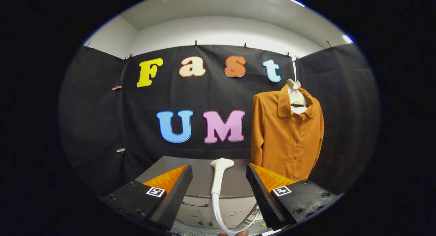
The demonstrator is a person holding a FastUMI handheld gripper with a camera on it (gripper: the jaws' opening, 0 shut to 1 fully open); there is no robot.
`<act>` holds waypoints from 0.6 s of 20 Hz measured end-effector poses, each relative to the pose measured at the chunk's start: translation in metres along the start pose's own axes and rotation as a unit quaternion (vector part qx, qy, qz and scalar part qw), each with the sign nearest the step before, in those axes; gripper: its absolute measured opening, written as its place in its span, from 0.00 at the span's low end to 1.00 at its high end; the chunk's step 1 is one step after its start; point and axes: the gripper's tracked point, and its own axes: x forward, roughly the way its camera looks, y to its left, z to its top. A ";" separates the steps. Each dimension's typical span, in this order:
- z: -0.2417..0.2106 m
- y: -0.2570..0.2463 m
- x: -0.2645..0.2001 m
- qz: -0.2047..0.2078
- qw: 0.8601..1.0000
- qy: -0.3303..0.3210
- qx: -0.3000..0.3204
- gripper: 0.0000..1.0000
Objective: Iron the clothes twice with a garment steamer, once on the left side and once on the right side.
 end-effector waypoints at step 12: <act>-0.169 0.005 0.163 -0.023 0.969 0.243 -0.028 0.99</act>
